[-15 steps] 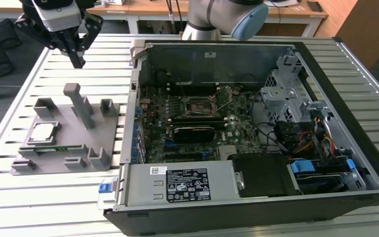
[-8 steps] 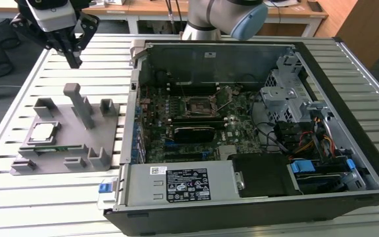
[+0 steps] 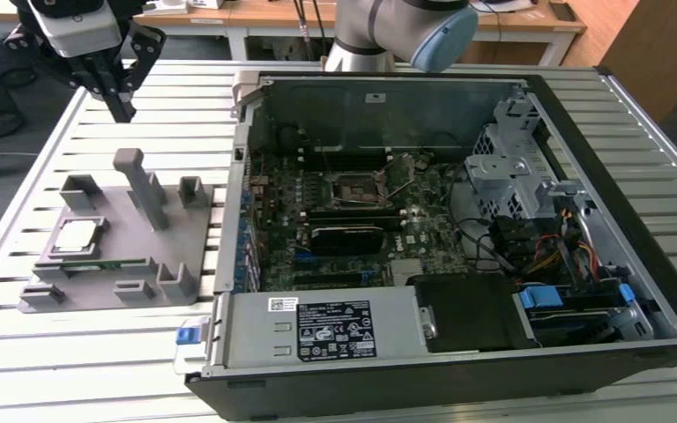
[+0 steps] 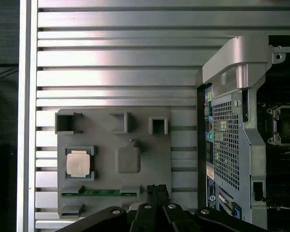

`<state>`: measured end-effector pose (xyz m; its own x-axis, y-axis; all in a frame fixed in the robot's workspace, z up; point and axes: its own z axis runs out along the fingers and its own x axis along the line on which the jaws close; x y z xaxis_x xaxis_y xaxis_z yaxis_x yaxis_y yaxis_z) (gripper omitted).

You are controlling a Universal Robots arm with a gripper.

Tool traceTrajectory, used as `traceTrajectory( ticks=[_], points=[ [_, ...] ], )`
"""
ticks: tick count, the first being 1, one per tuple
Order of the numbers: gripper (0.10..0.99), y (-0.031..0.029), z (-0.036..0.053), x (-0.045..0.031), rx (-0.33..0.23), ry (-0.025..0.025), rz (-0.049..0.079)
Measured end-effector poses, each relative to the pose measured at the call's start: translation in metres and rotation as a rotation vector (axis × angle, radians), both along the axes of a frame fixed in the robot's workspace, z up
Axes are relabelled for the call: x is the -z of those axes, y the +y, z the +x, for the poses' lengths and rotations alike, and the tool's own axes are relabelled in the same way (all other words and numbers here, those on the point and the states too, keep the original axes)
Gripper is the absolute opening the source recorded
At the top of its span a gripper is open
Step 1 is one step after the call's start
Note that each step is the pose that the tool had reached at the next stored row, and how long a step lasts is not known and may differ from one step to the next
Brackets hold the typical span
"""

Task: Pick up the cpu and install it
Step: 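Reach for the cpu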

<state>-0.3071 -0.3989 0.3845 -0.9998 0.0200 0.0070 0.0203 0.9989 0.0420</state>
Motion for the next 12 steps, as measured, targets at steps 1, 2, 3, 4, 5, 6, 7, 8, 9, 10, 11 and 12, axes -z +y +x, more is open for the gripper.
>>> traceTrajectory(
  ticks=[1,2,3,4,5,6,7,8,9,10,11,12],
  points=[
    [0.106,0.0,-0.0012,0.0001,0.0,0.0,0.0],
    [0.106,0.0,-0.0025,0.0002,0.0,0.0,0.0],
    [0.106,0.0,-0.0038,0.0002,0.0,0.0,0.0],
    [0.106,0.0,-0.0054,0.0003,0.0,0.0,0.0],
    [0.106,0.0,-0.0068,0.0005,0.0,-0.0001,0.0],
    [0.106,0.0001,-0.0082,0.0006,0.0,0.0,0.0],
    [0.106,0.0,-0.0095,0.0007,0.0,-0.0001,0.0],
    [0.106,0.0001,-0.0106,0.0008,0.0,-0.0001,0.0],
    [0.106,0.0001,-0.0116,0.0008,0.0,0.0,0.0],
    [0.106,0.0001,-0.0132,0.0009,0.0,0.0,0.0],
    [0.106,0.0001,-0.0142,0.0009,0.0,0.0,0.0],
    [0.106,0.0001,-0.0152,0.001,0.0,0.0001,0.0]
  ],
)
